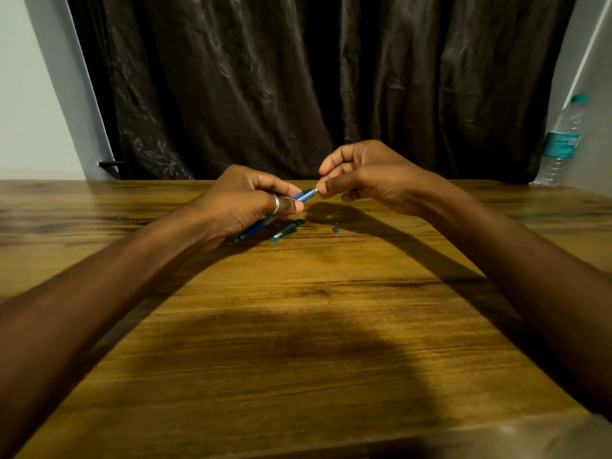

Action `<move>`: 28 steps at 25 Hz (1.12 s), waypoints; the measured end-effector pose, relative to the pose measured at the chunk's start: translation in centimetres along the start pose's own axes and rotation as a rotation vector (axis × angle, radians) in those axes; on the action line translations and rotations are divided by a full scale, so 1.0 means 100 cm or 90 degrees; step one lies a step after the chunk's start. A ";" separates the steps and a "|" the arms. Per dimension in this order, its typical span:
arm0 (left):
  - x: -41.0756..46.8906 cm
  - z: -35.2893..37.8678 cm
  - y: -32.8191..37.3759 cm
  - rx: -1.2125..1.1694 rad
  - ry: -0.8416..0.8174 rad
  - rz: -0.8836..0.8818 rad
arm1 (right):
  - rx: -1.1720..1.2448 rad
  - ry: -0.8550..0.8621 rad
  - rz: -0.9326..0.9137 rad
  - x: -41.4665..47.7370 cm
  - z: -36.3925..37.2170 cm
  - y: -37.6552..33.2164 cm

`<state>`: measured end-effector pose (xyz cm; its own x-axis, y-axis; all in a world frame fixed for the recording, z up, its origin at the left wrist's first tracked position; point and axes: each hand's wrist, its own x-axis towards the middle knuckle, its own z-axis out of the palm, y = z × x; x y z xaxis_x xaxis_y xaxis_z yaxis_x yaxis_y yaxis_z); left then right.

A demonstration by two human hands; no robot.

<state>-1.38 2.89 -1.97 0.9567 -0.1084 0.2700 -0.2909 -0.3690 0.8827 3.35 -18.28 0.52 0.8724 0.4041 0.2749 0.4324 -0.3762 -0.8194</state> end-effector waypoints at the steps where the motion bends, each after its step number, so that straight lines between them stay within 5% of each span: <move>1: 0.000 0.000 0.000 0.002 0.000 -0.001 | -0.013 0.005 -0.007 0.000 0.001 0.000; 10: 0.000 -0.001 -0.002 0.016 -0.004 -0.018 | -0.043 0.030 -0.020 -0.002 0.008 -0.005; 18: 0.003 -0.001 -0.006 -0.090 0.028 -0.017 | 0.241 0.029 -0.011 0.000 0.010 -0.002; 28: 0.004 -0.002 -0.007 -0.063 0.016 -0.027 | 0.227 0.013 0.003 -0.003 0.009 -0.003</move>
<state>-0.82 3.31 -2.40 0.9681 -0.0703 0.2404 -0.2505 -0.2801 0.9267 2.81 -17.56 0.23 0.8799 0.3851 0.2782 0.3255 -0.0620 -0.9435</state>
